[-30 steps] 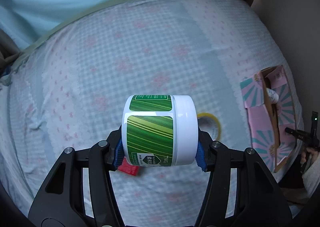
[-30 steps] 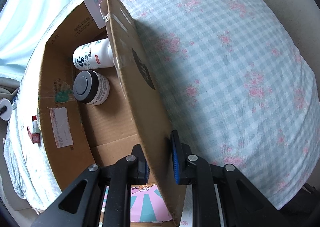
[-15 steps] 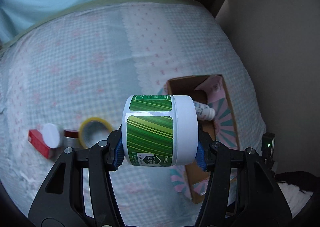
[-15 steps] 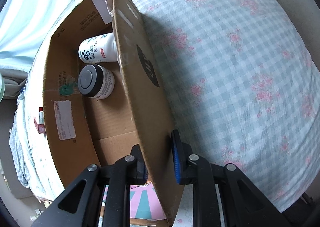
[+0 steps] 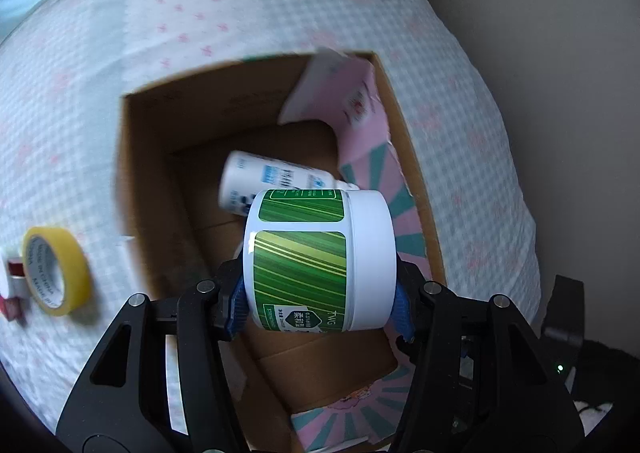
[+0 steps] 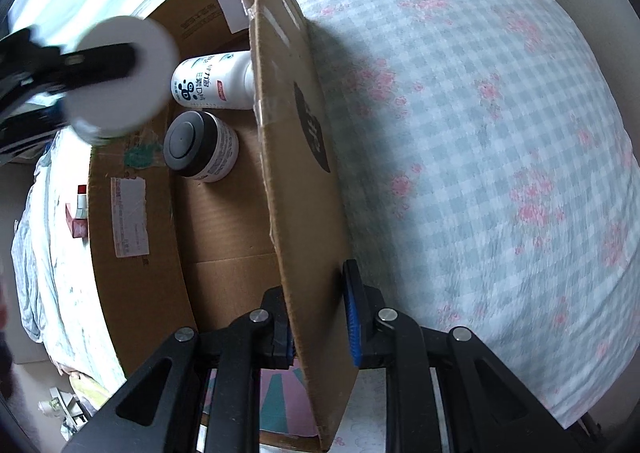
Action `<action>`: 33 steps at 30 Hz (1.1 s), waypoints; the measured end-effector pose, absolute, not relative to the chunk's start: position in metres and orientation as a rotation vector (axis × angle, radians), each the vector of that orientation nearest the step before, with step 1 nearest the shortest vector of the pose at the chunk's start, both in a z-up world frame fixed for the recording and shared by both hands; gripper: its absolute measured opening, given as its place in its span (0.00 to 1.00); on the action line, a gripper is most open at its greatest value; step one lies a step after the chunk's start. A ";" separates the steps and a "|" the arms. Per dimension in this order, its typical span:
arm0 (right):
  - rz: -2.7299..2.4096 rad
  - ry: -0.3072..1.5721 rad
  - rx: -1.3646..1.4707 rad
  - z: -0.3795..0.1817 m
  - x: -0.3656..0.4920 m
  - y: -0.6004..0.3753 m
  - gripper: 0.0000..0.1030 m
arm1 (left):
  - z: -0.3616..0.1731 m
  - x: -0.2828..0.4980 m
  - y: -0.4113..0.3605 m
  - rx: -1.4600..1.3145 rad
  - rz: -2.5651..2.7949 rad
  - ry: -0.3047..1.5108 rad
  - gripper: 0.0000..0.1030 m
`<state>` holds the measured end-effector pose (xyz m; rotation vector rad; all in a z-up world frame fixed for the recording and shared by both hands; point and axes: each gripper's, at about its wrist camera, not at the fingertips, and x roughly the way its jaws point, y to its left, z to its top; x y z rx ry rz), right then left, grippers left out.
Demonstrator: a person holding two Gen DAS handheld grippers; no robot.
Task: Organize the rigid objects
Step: 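Carry the green-and-white jar into the box and release it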
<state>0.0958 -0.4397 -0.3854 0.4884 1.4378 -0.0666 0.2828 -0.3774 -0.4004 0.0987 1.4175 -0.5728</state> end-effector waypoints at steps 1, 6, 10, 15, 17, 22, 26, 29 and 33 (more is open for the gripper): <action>-0.064 1.438 0.487 -0.385 0.093 -0.440 0.18 | -0.403 0.280 -0.382 0.115 -0.579 1.419 0.50; -0.045 1.435 0.486 -0.384 0.091 -0.441 0.18 | -0.404 0.274 -0.400 0.163 -0.591 1.434 0.51; -0.039 1.441 0.484 -0.386 0.091 -0.447 0.18 | -0.393 0.273 -0.408 0.232 -0.561 1.395 1.00; -0.028 1.445 0.475 -0.388 0.093 -0.444 0.19 | -0.386 0.279 -0.405 0.206 -0.559 1.375 1.00; -0.026 1.445 0.480 -0.389 0.093 -0.445 0.19 | -0.379 0.279 -0.396 0.192 -0.559 1.382 1.00; -0.019 1.448 0.464 -0.389 0.094 -0.446 0.19 | -0.371 0.277 -0.382 0.168 -0.544 1.381 1.00; -0.015 1.448 0.459 -0.390 0.095 -0.445 0.19 | -0.355 0.274 -0.363 0.136 -0.523 1.382 1.00; -0.010 1.450 0.454 -0.390 0.095 -0.445 0.19 | -0.341 0.271 -0.346 0.119 -0.499 1.374 1.00; -0.001 1.456 0.445 -0.389 0.096 -0.445 0.19 | -0.312 0.267 -0.319 0.086 -0.462 1.355 1.00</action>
